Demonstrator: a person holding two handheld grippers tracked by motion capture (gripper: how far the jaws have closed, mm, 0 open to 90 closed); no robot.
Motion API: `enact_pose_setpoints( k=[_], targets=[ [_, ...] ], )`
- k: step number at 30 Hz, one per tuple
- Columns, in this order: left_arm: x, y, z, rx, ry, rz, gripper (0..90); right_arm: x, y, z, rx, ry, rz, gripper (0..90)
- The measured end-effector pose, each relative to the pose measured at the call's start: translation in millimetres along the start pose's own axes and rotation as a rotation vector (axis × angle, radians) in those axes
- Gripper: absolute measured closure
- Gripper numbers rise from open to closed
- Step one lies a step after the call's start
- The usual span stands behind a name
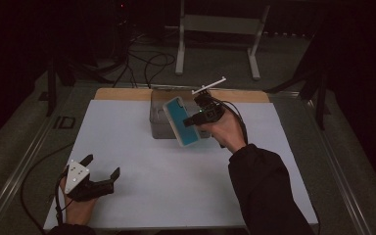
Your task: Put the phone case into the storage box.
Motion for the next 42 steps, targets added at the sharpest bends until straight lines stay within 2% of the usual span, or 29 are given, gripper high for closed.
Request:
enact_pose_setpoints(
  k=[11, 25, 42],
  targets=[
    [0.2, 0.2, 0.0, -0.002, -0.005, 0.003, 0.2, -4.3, 1.8, 13.0, -0.012, -0.029, -0.005, 81.6],
    [-1.3, -0.6, -0.4, 0.001, -0.013, 0.001, 0.2, -13.5, 4.8, 30.3, -0.032, -0.064, -0.033, 81.6],
    [-1.9, -1.1, -0.4, 0.003, -0.015, 0.000, 0.2, -31.1, 2.6, 43.3, -0.054, -0.143, -0.048, 81.6]
  ],
)
Point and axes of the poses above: each handheld gripper's, and its own axes: y roughly backward along the jaws, z roughly out of its top, x roughly to its left, the point moved 6 cm from there along -y, roughly forward along the jaws, and after that the axes turned 6 degrees about -y, right-handed, at the moved point
